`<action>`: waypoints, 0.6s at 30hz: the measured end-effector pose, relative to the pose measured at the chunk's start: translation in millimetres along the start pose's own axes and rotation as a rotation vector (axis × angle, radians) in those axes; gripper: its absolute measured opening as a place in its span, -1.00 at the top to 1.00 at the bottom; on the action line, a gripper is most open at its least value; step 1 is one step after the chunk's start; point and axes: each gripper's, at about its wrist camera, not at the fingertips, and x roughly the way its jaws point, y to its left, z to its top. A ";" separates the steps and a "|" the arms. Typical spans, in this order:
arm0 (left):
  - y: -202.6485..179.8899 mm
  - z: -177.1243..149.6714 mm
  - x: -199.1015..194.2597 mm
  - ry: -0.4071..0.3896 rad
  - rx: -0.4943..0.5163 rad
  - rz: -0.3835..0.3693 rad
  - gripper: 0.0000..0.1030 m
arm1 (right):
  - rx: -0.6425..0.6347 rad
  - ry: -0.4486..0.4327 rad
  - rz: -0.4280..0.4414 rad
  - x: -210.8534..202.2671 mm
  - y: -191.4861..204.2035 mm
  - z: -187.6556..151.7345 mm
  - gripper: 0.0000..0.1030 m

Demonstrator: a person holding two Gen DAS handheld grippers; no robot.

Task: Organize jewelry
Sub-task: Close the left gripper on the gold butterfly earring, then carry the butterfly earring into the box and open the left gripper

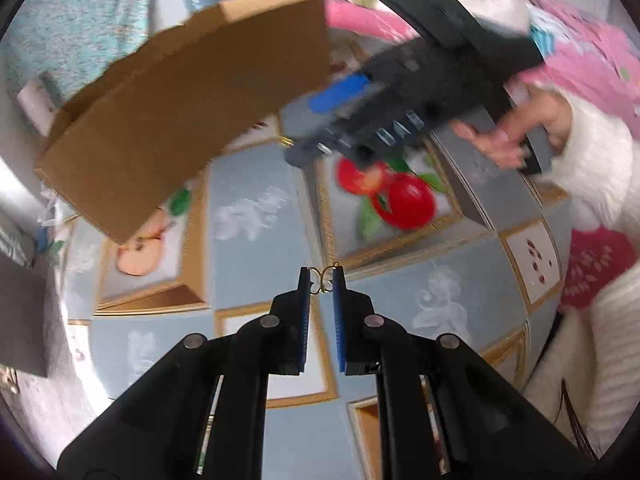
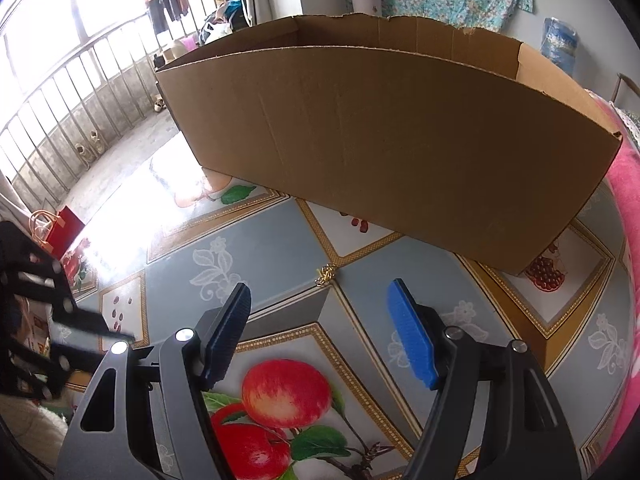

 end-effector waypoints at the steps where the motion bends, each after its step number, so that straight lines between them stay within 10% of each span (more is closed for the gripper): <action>1: 4.3 1.5 -2.5 -0.009 -0.015 0.010 0.81 | -0.002 0.002 0.005 2.2 0.9 0.8 -0.34; 4: 20.9 4.6 -8.6 -0.040 -0.085 0.024 0.81 | -0.015 0.013 0.013 8.9 5.1 4.1 -0.27; 5: 24.9 4.8 -10.1 -0.046 -0.106 0.024 0.81 | -0.021 0.013 0.000 10.6 6.8 5.3 0.06; 13: 54.9 -17.5 -35.5 -0.108 -0.209 0.039 0.81 | -0.100 0.065 -0.068 21.4 28.8 16.8 0.88; 18: 65.4 -19.1 -48.6 -0.145 -0.226 0.036 0.81 | -0.036 0.078 -0.103 14.9 29.9 21.6 0.95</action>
